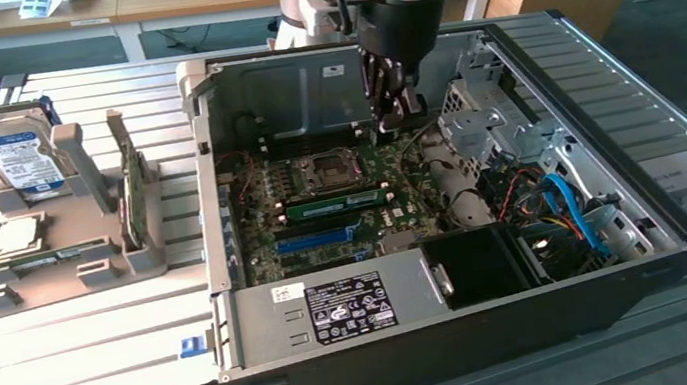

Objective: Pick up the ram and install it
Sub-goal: 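Press down the ram until it locks into place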

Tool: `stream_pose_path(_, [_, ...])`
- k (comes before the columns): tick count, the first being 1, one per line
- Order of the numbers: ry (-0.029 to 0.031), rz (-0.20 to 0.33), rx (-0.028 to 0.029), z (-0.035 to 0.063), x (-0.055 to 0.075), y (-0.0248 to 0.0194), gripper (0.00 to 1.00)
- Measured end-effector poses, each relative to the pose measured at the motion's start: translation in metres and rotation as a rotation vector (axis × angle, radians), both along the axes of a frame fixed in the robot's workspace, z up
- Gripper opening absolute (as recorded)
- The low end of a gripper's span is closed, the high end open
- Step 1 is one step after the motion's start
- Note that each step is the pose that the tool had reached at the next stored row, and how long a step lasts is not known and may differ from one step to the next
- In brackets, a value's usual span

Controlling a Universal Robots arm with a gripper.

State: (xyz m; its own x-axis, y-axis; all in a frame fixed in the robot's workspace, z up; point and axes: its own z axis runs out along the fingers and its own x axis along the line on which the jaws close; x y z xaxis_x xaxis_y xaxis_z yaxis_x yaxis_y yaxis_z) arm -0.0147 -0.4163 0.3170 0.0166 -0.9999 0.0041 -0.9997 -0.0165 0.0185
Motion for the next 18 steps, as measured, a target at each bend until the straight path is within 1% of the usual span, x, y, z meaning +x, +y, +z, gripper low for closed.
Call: stream_pose_path(18, [0.0001,0.0,-0.0002,-0.0334,0.0,-0.0009,0.1])
